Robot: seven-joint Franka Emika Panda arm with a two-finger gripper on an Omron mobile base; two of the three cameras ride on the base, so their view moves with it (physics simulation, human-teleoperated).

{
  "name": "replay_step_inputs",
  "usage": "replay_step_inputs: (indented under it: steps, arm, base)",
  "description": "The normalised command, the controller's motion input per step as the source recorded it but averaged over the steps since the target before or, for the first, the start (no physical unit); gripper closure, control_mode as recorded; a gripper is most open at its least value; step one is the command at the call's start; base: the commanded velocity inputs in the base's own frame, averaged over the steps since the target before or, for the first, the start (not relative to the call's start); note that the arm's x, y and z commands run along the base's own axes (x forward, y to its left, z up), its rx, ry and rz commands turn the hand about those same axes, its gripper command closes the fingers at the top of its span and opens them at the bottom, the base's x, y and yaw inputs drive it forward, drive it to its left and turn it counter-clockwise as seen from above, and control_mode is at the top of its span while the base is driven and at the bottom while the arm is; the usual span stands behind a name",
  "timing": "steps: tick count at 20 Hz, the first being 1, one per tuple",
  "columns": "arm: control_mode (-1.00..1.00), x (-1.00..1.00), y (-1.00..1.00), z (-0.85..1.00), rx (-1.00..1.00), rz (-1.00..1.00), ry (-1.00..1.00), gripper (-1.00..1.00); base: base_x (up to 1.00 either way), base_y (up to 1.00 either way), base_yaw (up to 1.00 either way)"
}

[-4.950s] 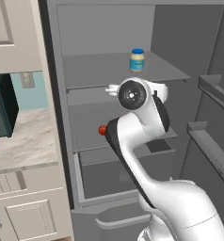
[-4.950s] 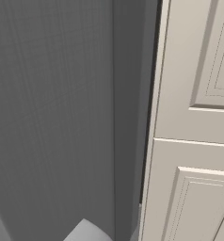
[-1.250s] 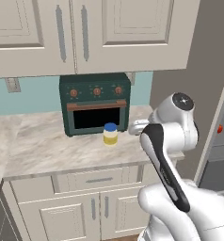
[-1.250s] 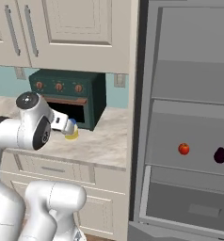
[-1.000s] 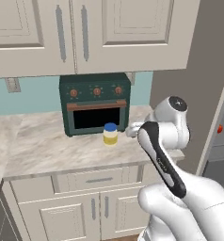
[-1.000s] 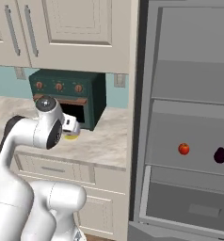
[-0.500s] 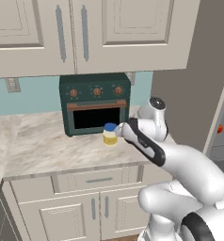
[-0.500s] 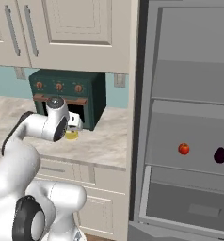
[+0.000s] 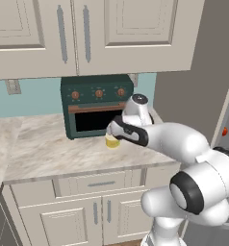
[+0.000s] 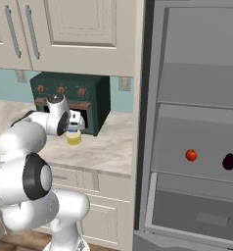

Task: Place the mayonnaise and mayonnaise from the counter to the top shelf of the fridge. If the existing items in the fridge are on the top shelf, move them to other shelves.

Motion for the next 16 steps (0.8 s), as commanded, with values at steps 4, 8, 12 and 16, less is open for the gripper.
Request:
replay_step_inputs:
  steps: [4, 8, 12, 16]
  arm:
    - [-1.00, 0.28, 0.07, -0.33, -0.01, 0.00, 0.04, -1.00]
    - [-1.00, 0.24, 0.28, -0.24, 0.00, 0.00, 0.00, -1.00]
    - [-1.00, 0.22, 0.31, -0.22, 0.00, -0.02, 0.00, -1.00]
    - [-1.00, 0.04, 0.08, -0.36, 0.00, -0.03, 0.00, -1.00]
  base:
    - [0.00, 0.00, 0.00]
    - [0.00, 0.00, 0.00]
    - [0.00, 0.00, 0.00]
    - [0.00, 0.00, 0.00]
